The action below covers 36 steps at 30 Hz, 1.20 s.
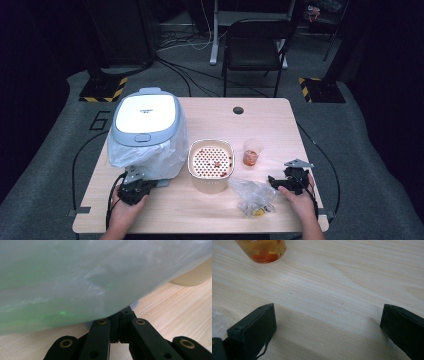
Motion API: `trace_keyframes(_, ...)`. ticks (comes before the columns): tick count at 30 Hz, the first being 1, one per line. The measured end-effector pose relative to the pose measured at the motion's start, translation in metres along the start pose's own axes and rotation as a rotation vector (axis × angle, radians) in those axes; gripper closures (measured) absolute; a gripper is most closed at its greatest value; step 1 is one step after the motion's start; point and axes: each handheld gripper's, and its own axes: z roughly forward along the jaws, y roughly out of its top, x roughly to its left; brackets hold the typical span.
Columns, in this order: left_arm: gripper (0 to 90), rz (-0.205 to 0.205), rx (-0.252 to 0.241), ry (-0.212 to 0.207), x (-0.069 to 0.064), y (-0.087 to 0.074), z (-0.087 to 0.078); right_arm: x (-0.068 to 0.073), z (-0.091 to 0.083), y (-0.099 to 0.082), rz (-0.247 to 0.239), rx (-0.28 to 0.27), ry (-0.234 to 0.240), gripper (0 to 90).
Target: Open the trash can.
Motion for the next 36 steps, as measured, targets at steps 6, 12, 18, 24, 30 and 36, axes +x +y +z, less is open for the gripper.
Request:
trace_keyframes(6, 90.0, 0.033, 0.01, 0.047, -0.0068, -0.0021, 0.0021, 0.0, 0.0, 0.0, 0.0, 0.0, 0.0, 0.0)
trace_keyframes(12, 90.0, -0.009, 0.013, 0.009, -0.0026, -0.0039, 0.0053, 0.0002, -0.0002, -0.0001, 0.001, 0.001, -0.001, 0.0)
trace_keyframes(18, 90.0, -0.009, 0.033, 0.003, -0.0005, -0.0056, 0.0097, 0.0005, -0.0006, -0.0002, 0.005, 0.002, 0.003, 0.1)
trace_keyframes(24, 90.0, -0.006, 0.035, -0.002, -0.0005, -0.0055, 0.0099, 0.0007, -0.0011, -0.0004, 0.004, -0.007, 0.004, 2.0)
trace_keyframes(30, 90.0, -0.022, 0.029, -0.006, -0.0001, -0.006, 0.0098, 0.0008, -0.0022, -0.001, -0.002, -0.014, 0.0, 5.8)
trace_keyframes(36, 90.0, -0.024, 0.027, -0.006, 0.0, -0.006, 0.0098, -0.0013, -0.006, 0.0011, 0.008, -0.007, -0.004, 14.4)
